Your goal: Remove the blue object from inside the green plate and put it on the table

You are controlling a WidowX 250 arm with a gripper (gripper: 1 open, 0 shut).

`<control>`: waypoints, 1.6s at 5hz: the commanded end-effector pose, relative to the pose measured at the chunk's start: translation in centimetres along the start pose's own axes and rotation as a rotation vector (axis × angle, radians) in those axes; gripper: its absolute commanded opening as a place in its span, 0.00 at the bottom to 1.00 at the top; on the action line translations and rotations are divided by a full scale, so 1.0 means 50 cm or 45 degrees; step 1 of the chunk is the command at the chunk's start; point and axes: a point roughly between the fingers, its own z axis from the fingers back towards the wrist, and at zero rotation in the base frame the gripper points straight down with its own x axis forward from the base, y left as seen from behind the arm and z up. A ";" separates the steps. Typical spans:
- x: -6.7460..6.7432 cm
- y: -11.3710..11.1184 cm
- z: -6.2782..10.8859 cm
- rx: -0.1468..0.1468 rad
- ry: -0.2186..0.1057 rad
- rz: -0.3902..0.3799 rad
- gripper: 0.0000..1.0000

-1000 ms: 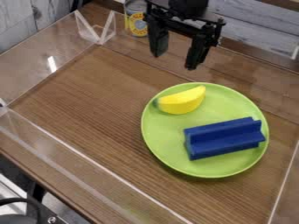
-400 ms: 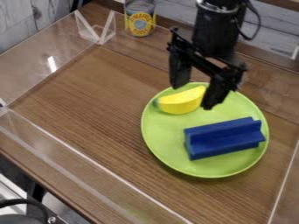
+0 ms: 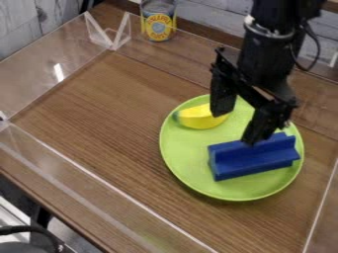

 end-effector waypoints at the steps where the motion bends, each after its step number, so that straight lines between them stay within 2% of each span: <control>1: 0.004 -0.014 0.018 0.021 -0.088 -0.047 1.00; 3: 0.014 -0.028 -0.017 0.038 -0.123 -0.133 1.00; 5: 0.020 -0.029 -0.041 0.035 -0.156 -0.172 1.00; 8: 0.030 -0.021 -0.054 0.037 -0.214 -0.204 1.00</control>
